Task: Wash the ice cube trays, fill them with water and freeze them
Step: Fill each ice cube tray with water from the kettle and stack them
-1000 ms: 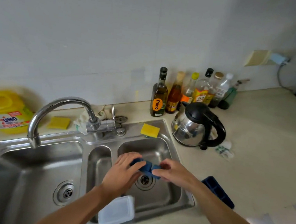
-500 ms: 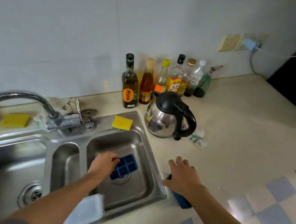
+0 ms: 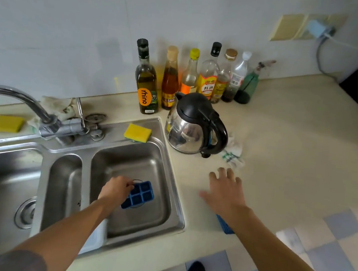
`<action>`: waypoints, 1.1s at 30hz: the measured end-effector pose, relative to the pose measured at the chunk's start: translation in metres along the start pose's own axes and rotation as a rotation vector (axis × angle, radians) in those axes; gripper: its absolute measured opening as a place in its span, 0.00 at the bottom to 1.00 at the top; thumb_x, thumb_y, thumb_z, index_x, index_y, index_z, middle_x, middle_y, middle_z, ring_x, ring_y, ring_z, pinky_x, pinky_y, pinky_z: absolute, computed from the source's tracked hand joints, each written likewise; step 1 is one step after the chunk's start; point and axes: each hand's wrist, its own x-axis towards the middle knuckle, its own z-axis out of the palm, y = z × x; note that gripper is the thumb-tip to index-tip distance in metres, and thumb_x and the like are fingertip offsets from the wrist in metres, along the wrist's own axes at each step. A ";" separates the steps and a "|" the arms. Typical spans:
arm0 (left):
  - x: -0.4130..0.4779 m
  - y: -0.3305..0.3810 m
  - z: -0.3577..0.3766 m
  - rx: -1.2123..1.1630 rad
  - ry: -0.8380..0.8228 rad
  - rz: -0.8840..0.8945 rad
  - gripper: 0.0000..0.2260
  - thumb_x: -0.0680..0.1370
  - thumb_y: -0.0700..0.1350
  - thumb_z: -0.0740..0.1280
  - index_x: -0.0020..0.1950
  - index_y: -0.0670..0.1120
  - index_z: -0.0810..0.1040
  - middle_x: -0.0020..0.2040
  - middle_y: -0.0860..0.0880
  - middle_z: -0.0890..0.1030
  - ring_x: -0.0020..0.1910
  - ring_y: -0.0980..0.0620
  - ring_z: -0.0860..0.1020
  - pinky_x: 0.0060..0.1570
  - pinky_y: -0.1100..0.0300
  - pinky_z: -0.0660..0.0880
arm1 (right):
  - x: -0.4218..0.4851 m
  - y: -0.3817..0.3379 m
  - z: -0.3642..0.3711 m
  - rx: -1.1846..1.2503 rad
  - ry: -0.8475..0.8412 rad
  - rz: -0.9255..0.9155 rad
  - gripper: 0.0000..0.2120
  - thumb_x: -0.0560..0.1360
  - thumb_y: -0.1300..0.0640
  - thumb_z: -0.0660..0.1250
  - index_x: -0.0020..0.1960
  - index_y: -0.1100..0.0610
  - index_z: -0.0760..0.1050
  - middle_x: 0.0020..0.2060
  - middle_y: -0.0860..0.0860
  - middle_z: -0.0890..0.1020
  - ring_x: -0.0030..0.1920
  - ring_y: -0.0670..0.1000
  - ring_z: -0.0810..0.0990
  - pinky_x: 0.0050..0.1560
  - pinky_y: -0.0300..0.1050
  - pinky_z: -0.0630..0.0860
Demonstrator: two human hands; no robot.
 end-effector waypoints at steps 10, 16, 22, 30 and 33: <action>0.039 -0.035 0.020 0.091 -0.079 0.068 0.09 0.82 0.45 0.63 0.56 0.50 0.83 0.50 0.46 0.84 0.46 0.46 0.82 0.47 0.52 0.80 | 0.024 -0.087 0.041 0.156 -0.062 -0.120 0.32 0.81 0.39 0.62 0.79 0.52 0.57 0.81 0.57 0.54 0.79 0.61 0.54 0.77 0.62 0.60; 0.067 -0.050 0.032 0.133 -0.155 0.123 0.11 0.82 0.42 0.62 0.61 0.49 0.81 0.59 0.42 0.82 0.57 0.40 0.81 0.57 0.50 0.79 | 0.028 -0.102 0.069 0.157 0.032 -0.031 0.36 0.78 0.35 0.63 0.77 0.51 0.56 0.80 0.55 0.55 0.79 0.61 0.54 0.76 0.63 0.60; 0.086 -0.044 0.036 0.162 -0.190 0.167 0.09 0.82 0.43 0.62 0.57 0.49 0.81 0.58 0.43 0.82 0.55 0.43 0.80 0.57 0.48 0.79 | 0.030 -0.103 0.079 0.182 0.101 -0.012 0.35 0.77 0.34 0.63 0.75 0.50 0.56 0.79 0.54 0.56 0.78 0.60 0.54 0.77 0.62 0.58; 0.089 -0.037 0.039 0.226 -0.223 0.159 0.11 0.83 0.46 0.62 0.62 0.49 0.80 0.59 0.44 0.81 0.56 0.44 0.80 0.57 0.47 0.79 | 0.031 -0.101 0.084 0.186 0.064 -0.011 0.40 0.78 0.32 0.61 0.79 0.50 0.50 0.82 0.54 0.49 0.81 0.62 0.46 0.79 0.63 0.50; 0.084 -0.034 0.034 0.210 -0.211 0.162 0.11 0.83 0.47 0.61 0.63 0.48 0.78 0.59 0.43 0.81 0.56 0.44 0.80 0.56 0.46 0.79 | 0.031 -0.097 0.083 0.180 0.050 -0.023 0.40 0.78 0.32 0.61 0.80 0.50 0.49 0.82 0.54 0.49 0.82 0.61 0.45 0.80 0.63 0.50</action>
